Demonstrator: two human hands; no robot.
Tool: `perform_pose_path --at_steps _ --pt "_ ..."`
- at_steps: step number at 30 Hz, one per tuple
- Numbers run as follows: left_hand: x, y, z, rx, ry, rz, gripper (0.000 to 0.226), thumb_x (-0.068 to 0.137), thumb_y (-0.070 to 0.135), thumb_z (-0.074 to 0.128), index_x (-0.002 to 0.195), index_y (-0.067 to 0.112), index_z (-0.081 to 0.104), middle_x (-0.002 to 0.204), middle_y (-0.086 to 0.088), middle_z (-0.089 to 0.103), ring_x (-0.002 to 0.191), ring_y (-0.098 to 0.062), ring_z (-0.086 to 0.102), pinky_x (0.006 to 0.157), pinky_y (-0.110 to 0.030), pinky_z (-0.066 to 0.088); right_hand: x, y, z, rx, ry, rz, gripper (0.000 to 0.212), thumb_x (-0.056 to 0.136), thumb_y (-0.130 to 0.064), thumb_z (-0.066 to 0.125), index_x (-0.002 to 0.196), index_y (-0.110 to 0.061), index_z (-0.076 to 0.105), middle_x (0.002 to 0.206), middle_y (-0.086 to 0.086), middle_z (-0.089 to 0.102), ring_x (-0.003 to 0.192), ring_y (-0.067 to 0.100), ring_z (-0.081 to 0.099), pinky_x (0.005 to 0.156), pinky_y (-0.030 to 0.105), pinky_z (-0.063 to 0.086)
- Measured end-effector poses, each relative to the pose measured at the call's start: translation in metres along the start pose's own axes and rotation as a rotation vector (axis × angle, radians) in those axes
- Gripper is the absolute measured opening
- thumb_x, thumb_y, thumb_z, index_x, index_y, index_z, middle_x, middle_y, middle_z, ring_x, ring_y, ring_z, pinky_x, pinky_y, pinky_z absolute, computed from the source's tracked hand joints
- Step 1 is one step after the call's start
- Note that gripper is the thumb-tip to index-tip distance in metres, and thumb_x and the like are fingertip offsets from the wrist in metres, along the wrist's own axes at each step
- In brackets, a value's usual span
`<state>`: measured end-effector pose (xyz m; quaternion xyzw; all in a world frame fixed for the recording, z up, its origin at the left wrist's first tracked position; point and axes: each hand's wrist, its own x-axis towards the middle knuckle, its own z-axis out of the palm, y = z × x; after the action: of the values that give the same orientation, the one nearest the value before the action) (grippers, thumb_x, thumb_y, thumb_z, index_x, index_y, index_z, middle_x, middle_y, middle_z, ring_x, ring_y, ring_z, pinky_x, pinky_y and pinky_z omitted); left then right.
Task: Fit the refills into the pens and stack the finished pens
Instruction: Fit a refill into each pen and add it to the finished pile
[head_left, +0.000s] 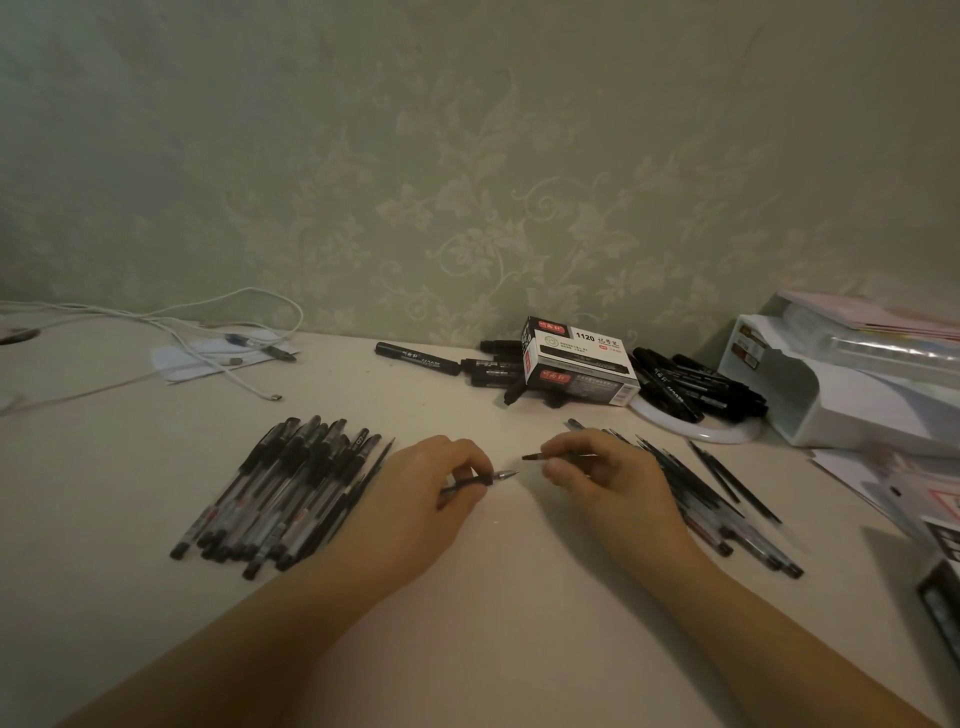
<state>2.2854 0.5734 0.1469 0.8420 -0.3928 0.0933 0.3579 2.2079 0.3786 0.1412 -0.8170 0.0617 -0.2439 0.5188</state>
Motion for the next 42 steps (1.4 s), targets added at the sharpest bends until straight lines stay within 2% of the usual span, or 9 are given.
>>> perform_pose_path --at_steps 4,10,19,22,26,31,34,38,42 --pt "0.000 0.002 0.000 -0.014 0.010 0.017 0.012 0.091 0.023 0.062 0.100 0.027 0.067 0.090 0.013 0.060 0.084 0.001 0.053 0.071 -0.005 0.040 0.000 0.000 0.000 0.050 -0.088 -0.003 0.023 0.087 -0.012 0.073 0.090 -0.034 0.075 0.090 -0.013 0.074 0.087 0.002 0.069 0.075 0.009 0.049" --pt "-0.001 0.009 0.001 -0.123 -0.020 -0.009 0.014 0.090 0.027 0.064 0.103 0.031 0.061 0.086 0.017 0.060 0.081 0.002 0.055 0.070 -0.013 0.047 -0.001 -0.001 0.002 0.070 -0.213 -0.028 0.018 0.089 -0.017 0.071 0.096 -0.033 0.075 0.093 -0.007 0.075 0.087 0.008 0.071 0.077 0.017 0.054" --pt "0.000 0.011 0.000 -0.145 -0.018 0.003 0.001 0.089 0.024 0.066 0.090 0.025 0.065 0.073 0.030 0.058 0.072 0.003 0.055 0.062 -0.009 0.041 0.003 0.001 0.004 0.153 -0.228 0.026 0.009 0.087 -0.017 0.073 0.089 -0.024 0.078 0.087 0.002 0.077 0.081 0.015 0.072 0.072 0.020 0.055" --pt "0.001 0.013 -0.002 -0.113 -0.003 0.045 0.001 0.089 0.022 0.066 0.089 0.022 0.066 0.069 0.021 0.058 0.072 0.001 0.054 0.064 -0.010 0.041 0.003 0.000 0.004 0.143 -0.231 0.024 0.008 0.087 -0.016 0.073 0.090 -0.022 0.078 0.087 0.000 0.077 0.080 0.013 0.072 0.072 0.018 0.055" --pt "0.001 0.015 -0.003 -0.082 -0.006 0.075 0.002 0.090 0.022 0.064 0.090 0.021 0.066 0.080 0.015 0.062 0.077 0.000 0.055 0.065 -0.007 0.040 0.002 -0.001 0.002 0.118 -0.251 0.017 0.008 0.088 -0.018 0.072 0.092 -0.022 0.078 0.087 -0.003 0.077 0.083 0.011 0.073 0.074 0.015 0.054" --pt "0.001 0.015 -0.002 -0.042 0.044 0.094 0.001 0.091 0.024 0.062 0.091 0.023 0.062 0.084 0.013 0.062 0.077 0.000 0.053 0.065 -0.010 0.040 0.000 -0.001 0.006 0.079 -0.228 -0.035 0.010 0.090 -0.025 0.068 0.095 -0.030 0.075 0.093 -0.006 0.075 0.084 0.012 0.070 0.075 0.022 0.057" --pt "0.002 0.014 -0.005 0.033 0.125 0.094 0.003 0.091 0.025 0.062 0.092 0.025 0.059 0.090 0.014 0.052 0.078 -0.002 0.051 0.065 -0.016 0.043 0.000 -0.001 0.008 0.008 -0.153 -0.092 0.012 0.091 -0.036 0.063 0.101 -0.040 0.070 0.101 -0.015 0.071 0.084 0.010 0.070 0.074 0.027 0.059" --pt "0.010 -0.006 -0.030 0.160 0.333 -0.106 0.005 0.089 0.025 0.061 0.090 0.024 0.056 0.083 0.011 0.046 0.067 -0.003 0.048 0.056 -0.016 0.034 0.001 0.003 0.005 -0.057 -0.059 -0.082 0.011 0.095 -0.039 0.059 0.099 -0.046 0.065 0.098 -0.022 0.068 0.082 0.005 0.068 0.072 0.026 0.058" --pt "0.009 -0.040 -0.056 0.257 0.394 -0.433 0.006 0.093 0.025 0.057 0.092 0.019 0.056 0.088 -0.001 0.055 0.069 -0.011 0.047 0.056 -0.025 0.031 0.000 0.003 0.005 -0.073 -0.055 -0.076 0.013 0.095 -0.036 0.059 0.093 -0.047 0.066 0.093 -0.023 0.069 0.080 0.003 0.067 0.070 0.021 0.056"
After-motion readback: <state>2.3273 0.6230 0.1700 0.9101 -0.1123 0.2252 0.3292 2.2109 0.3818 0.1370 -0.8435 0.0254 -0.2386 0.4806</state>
